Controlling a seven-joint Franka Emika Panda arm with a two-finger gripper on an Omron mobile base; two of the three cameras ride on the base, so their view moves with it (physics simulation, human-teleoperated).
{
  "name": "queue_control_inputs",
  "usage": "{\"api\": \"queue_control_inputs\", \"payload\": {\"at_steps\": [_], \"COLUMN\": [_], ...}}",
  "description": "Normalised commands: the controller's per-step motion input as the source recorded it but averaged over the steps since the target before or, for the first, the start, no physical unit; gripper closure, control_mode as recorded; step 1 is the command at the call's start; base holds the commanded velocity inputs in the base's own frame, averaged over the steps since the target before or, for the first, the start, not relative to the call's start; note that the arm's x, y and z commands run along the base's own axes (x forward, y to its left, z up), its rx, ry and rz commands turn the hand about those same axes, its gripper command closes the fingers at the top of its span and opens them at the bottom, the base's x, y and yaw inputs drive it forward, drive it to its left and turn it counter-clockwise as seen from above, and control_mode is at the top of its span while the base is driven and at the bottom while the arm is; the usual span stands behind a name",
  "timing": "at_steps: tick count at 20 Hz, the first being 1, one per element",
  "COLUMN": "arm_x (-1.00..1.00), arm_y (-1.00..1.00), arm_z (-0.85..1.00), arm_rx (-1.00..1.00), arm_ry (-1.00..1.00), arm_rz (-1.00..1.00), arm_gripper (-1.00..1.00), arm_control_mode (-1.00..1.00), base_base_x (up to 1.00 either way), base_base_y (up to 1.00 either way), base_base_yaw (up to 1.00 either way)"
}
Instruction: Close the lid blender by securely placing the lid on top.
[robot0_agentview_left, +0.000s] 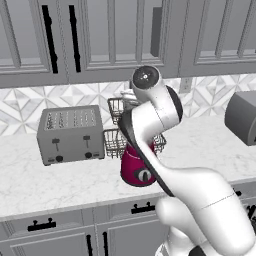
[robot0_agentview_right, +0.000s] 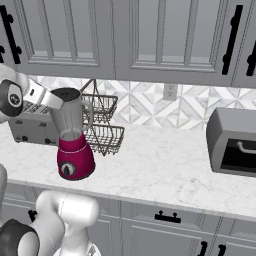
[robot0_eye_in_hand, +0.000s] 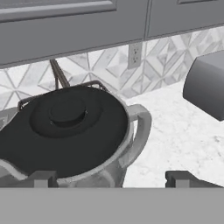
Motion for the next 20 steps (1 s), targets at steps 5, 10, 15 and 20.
{"api": "queue_control_inputs", "payload": {"at_steps": [5,10,15,20], "arm_x": [-0.97,-0.77,-0.19,-0.21], "arm_y": [0.00,0.13,-0.18,-0.76], "arm_z": [-0.01,-0.02,-0.01,-0.19], "arm_rx": [-0.03,-0.03,0.05,0.24], "arm_ry": [0.01,-0.03,-0.06,-0.12], "arm_rz": [0.00,0.02,0.04,0.06], "arm_gripper": [-1.00,-1.00,-1.00,-1.00], "arm_control_mode": [-1.00,-1.00,-1.00,-1.00], "base_base_x": [0.00,0.00,0.00,0.00], "base_base_y": [0.00,0.00,0.00,0.00], "base_base_yaw": [0.00,0.00,0.00,0.00]}}
